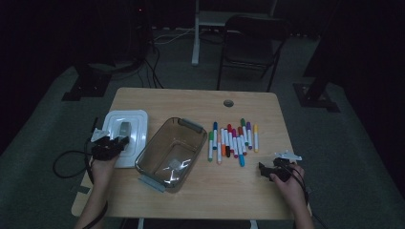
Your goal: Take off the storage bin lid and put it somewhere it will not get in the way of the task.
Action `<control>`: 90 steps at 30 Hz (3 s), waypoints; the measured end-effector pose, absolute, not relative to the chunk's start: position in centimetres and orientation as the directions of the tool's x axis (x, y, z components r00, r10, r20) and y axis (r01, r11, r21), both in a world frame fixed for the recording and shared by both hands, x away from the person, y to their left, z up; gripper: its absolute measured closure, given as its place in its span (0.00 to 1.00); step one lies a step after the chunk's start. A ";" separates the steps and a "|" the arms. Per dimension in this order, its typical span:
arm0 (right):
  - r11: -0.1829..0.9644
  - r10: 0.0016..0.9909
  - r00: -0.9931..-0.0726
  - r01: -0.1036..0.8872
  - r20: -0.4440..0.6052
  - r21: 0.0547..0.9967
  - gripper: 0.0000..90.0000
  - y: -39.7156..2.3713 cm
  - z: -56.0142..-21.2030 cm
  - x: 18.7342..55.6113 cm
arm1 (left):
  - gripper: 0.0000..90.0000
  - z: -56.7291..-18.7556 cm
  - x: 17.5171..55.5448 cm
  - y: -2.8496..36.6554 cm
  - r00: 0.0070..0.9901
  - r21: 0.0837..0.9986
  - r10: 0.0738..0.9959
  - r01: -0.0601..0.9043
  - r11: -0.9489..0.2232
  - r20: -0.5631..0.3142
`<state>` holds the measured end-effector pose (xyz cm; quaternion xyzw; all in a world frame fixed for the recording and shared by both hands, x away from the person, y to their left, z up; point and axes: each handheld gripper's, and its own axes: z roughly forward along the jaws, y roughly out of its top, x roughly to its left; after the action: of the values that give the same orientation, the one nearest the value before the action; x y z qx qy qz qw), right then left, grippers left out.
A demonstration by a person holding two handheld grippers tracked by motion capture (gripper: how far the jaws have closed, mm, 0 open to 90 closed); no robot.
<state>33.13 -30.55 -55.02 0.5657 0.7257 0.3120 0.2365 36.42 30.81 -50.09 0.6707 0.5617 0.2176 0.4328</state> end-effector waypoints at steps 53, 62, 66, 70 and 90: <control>0.202 0.954 -0.301 0.663 0.009 0.721 0.14 -31.0 -55.0 33.4 | 0.01 -51.1 33.7 26.3 0.410 0.790 0.911 0.575 -0.211 -0.055; 0.195 0.956 -0.292 0.666 0.012 0.720 0.14 -30.9 -55.0 33.4 | 0.01 -51.5 32.0 23.7 0.464 0.776 0.885 0.570 -0.268 -0.035; 0.190 0.958 -0.286 0.667 0.012 0.720 0.13 -30.8 -55.0 33.4 | 0.01 -51.8 31.2 22.3 0.496 0.777 0.868 0.558 -0.291 -0.030; 0.189 0.959 -0.284 0.667 0.011 0.721 0.14 -30.8 -55.0 33.5 | 0.01 -51.8 30.6 21.4 0.515 0.777 0.856 0.557 -0.294 -0.045; 0.194 0.957 -0.290 0.666 0.010 0.720 0.13 -30.7 -55.0 33.6 | 0.00 -51.8 28.4 15.3 0.639 0.788 0.767 0.505 -0.352 -0.067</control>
<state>33.55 -30.74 -55.01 0.5498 0.7379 0.3172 0.2293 28.40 15.34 -51.78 0.8066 0.3941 0.1592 0.4107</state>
